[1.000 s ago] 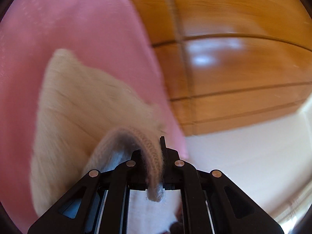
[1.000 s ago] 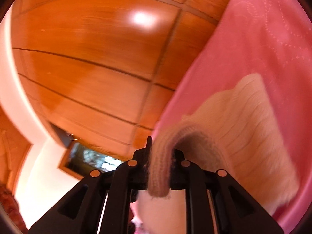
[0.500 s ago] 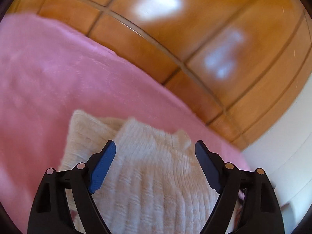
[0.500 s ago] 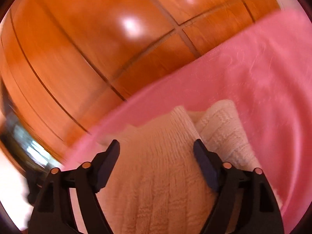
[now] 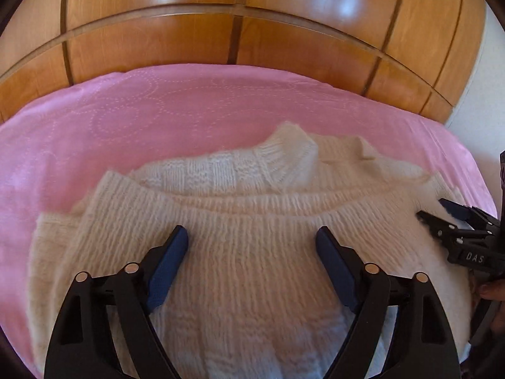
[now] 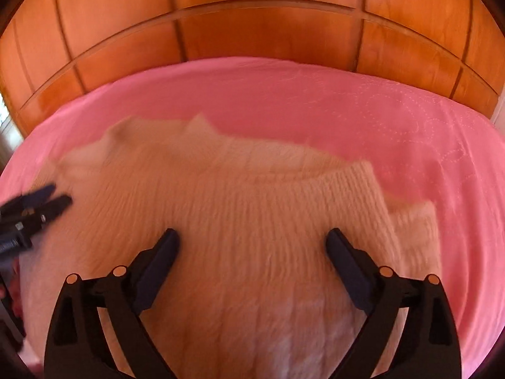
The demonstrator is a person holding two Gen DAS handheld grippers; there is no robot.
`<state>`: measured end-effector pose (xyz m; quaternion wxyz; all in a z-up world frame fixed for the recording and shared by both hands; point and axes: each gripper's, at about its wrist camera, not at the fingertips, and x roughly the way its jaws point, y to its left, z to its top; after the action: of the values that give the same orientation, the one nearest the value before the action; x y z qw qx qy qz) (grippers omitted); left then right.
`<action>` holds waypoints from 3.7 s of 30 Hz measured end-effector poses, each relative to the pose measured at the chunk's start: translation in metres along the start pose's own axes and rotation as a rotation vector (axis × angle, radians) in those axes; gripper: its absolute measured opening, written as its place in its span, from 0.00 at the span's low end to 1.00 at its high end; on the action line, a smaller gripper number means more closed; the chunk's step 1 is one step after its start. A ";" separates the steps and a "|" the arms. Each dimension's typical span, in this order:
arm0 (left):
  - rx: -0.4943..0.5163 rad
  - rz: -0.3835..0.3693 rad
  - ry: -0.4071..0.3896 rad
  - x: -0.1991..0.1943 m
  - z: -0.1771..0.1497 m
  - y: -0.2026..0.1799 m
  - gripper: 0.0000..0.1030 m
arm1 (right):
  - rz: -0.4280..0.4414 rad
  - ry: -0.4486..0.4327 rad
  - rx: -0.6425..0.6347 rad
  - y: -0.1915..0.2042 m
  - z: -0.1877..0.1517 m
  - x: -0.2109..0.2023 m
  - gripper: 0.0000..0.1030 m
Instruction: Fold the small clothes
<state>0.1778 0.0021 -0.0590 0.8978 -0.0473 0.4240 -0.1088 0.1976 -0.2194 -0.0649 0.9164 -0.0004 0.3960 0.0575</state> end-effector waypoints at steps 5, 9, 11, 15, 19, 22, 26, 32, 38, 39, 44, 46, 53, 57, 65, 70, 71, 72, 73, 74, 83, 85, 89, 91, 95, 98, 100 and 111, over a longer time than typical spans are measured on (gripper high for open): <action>0.012 0.047 -0.011 -0.008 0.004 -0.010 0.82 | -0.049 -0.043 0.004 0.005 0.004 0.007 0.92; -0.042 -0.046 -0.053 -0.036 0.008 -0.033 0.82 | -0.043 -0.077 0.012 0.008 -0.003 -0.009 0.92; -0.016 -0.081 -0.059 -0.043 0.009 -0.049 0.82 | -0.049 -0.081 0.010 0.008 -0.002 -0.007 0.93; 0.120 -0.001 -0.033 -0.024 0.008 -0.081 0.82 | -0.049 -0.091 0.011 0.006 -0.007 -0.015 0.94; 0.083 0.085 0.016 0.013 0.008 -0.072 0.85 | -0.052 -0.109 0.018 0.006 -0.010 -0.019 0.94; 0.023 0.037 0.036 0.027 0.012 -0.057 0.89 | -0.066 -0.120 0.017 0.008 -0.011 -0.020 0.94; 0.030 0.026 0.030 0.026 0.010 -0.056 0.90 | -0.066 -0.128 0.020 0.009 -0.012 -0.023 0.94; 0.023 0.002 0.004 0.016 0.002 -0.051 0.90 | -0.038 -0.230 0.065 0.001 -0.025 -0.046 0.98; 0.021 -0.001 -0.007 0.015 0.002 -0.053 0.90 | -0.210 -0.159 0.214 -0.024 -0.019 -0.047 0.98; 0.021 0.000 -0.008 0.015 0.002 -0.053 0.90 | -0.268 -0.108 0.234 -0.028 -0.017 -0.038 0.98; -0.015 -0.070 -0.010 0.010 0.004 -0.044 0.92 | -0.316 -0.028 0.225 -0.031 -0.007 -0.015 0.98; -0.093 -0.148 -0.033 -0.005 0.003 -0.027 0.92 | -0.300 -0.041 0.235 -0.033 -0.010 -0.017 0.98; -0.218 -0.055 -0.117 -0.069 -0.024 0.035 0.92 | -0.264 -0.092 0.258 -0.035 -0.016 -0.030 0.98; -0.395 0.037 -0.187 -0.102 -0.052 0.097 0.92 | -0.265 -0.105 0.259 -0.033 -0.018 -0.034 0.98; -0.456 0.049 -0.177 -0.102 -0.091 0.138 0.92 | -0.266 -0.113 0.259 -0.033 -0.020 -0.036 0.98; -0.356 0.015 -0.218 -0.095 -0.095 0.126 0.96 | -0.257 -0.120 0.264 -0.033 -0.022 -0.039 0.98; -0.369 -0.007 -0.229 -0.096 -0.095 0.129 0.96 | -0.254 -0.124 0.265 -0.034 -0.022 -0.041 0.98; -0.375 -0.021 -0.239 -0.095 -0.098 0.130 0.96 | -0.252 -0.128 0.267 -0.034 -0.023 -0.042 0.98; -0.380 -0.034 -0.247 -0.095 -0.099 0.131 0.96 | -0.250 -0.132 0.270 -0.034 -0.024 -0.043 0.98; -0.381 -0.040 -0.251 -0.096 -0.100 0.132 0.96 | -0.249 -0.135 0.271 -0.034 -0.024 -0.043 0.98; -0.357 -0.037 -0.236 -0.089 -0.096 0.131 0.96 | -0.247 -0.134 0.272 -0.035 -0.023 -0.045 0.98; -0.350 -0.031 -0.229 -0.087 -0.095 0.130 0.96 | -0.248 -0.135 0.272 -0.035 -0.023 -0.045 0.98; -0.346 -0.041 -0.236 -0.085 -0.096 0.132 0.96 | -0.244 -0.137 0.274 -0.035 -0.023 -0.046 0.98; -0.342 -0.035 -0.230 -0.083 -0.094 0.131 0.96 | -0.245 -0.136 0.274 -0.035 -0.023 -0.046 0.98; -0.335 -0.028 -0.229 -0.081 -0.094 0.130 0.96 | -0.236 -0.137 0.279 -0.036 -0.023 -0.047 0.98; -0.335 -0.026 -0.227 -0.081 -0.094 0.130 0.96 | -0.226 -0.144 0.284 -0.038 -0.024 -0.048 0.98; -0.333 -0.026 -0.226 -0.080 -0.093 0.129 0.96 | -0.220 -0.147 0.288 -0.039 -0.025 -0.049 0.98; -0.334 -0.043 -0.234 -0.080 -0.094 0.132 0.96 | -0.204 -0.163 0.297 -0.040 -0.028 -0.049 0.98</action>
<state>0.0763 0.1497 -0.0818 0.9182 -0.2170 0.3276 -0.0498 0.1482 -0.2653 -0.0502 0.9365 0.0991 0.3226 -0.0950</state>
